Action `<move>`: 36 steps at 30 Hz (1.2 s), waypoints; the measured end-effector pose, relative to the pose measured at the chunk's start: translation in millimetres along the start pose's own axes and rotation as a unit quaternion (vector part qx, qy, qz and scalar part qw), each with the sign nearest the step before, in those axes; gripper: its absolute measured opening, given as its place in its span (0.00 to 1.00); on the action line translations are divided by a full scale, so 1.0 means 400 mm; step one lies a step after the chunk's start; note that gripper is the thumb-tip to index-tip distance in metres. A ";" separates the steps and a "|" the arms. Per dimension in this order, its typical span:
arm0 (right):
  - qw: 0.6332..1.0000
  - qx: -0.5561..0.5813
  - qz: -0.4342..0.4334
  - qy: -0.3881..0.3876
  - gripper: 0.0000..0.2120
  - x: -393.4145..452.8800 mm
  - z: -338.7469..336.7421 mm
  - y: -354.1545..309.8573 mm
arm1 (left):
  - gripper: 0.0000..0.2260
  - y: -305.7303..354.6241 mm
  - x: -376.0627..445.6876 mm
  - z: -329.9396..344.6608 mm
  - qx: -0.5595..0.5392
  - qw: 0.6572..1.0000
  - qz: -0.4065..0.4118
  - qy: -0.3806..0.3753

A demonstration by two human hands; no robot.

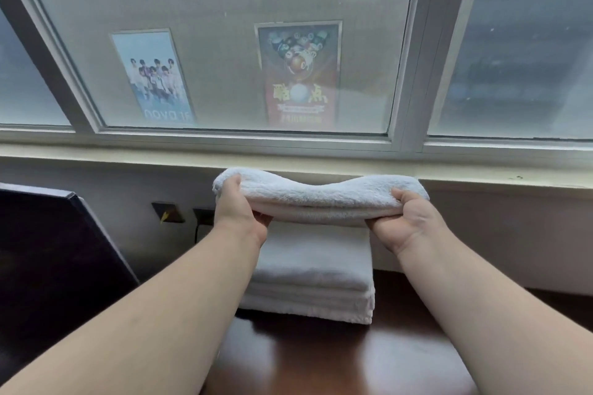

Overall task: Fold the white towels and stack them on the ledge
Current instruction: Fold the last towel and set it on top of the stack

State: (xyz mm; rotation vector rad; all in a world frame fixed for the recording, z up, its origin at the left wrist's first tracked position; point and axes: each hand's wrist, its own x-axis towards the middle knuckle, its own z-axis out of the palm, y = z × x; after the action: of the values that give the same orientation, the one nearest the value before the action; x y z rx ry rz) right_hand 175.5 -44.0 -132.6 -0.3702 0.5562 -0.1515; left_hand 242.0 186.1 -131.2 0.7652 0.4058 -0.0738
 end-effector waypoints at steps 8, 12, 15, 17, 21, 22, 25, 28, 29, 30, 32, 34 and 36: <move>0.998 0.018 0.002 0.060 0.10 0.021 -0.005 0.089 | 0.16 0.008 0.108 -0.061 0.054 0.996 -0.060 0.047; 0.997 0.021 0.005 0.078 0.09 0.043 0.007 0.103 | 0.13 0.014 0.136 -0.057 0.077 0.991 -0.086 0.070; 0.998 0.030 -0.028 0.052 0.12 0.078 0.014 0.094 | 0.12 0.026 0.161 -0.042 0.064 0.995 -0.078 0.024; 0.998 0.019 -0.060 0.028 0.11 0.105 -0.002 0.097 | 0.13 0.029 0.187 -0.052 0.069 0.995 -0.069 -0.015; 0.991 -0.093 -0.020 0.094 0.12 0.174 -0.142 0.160 | 0.13 -0.045 0.259 -0.168 0.177 0.978 -0.102 0.049; 0.982 -0.126 0.009 0.137 0.12 0.188 -0.185 0.179 | 0.14 -0.073 0.276 -0.211 0.207 0.968 -0.125 0.069; 0.959 -0.180 0.062 0.209 0.10 0.205 -0.274 0.211 | 0.19 -0.121 0.306 -0.302 0.275 0.940 -0.173 0.108; 0.952 -0.223 0.038 0.207 0.08 0.208 -0.303 0.195 | 0.17 -0.123 0.328 -0.331 0.306 0.933 -0.157 0.103; 0.949 -0.235 0.030 0.207 0.08 0.207 -0.305 0.187 | 0.14 -0.120 0.333 -0.332 0.310 0.934 -0.149 0.096; 0.947 -0.246 0.026 0.207 0.09 0.206 -0.303 0.181 | 0.13 -0.119 0.341 -0.333 0.315 0.934 -0.143 0.086; 0.942 -0.261 0.028 0.208 0.11 0.209 -0.299 0.169 | 0.16 -0.117 0.357 -0.336 0.330 0.932 -0.136 0.065; 0.935 -0.289 0.042 0.203 0.12 0.219 -0.297 0.156 | 0.18 -0.113 0.370 -0.344 0.336 0.928 -0.151 0.061; 0.926 -0.319 0.063 0.190 0.09 0.233 -0.302 0.140 | 0.14 -0.099 0.378 -0.350 0.344 0.919 -0.181 0.059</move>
State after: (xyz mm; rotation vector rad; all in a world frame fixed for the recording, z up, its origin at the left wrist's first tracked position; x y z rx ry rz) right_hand 191.1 -50.9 -294.3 -0.9491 1.0134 0.0933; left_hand 326.5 265.8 -306.1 1.3862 0.6474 -0.5425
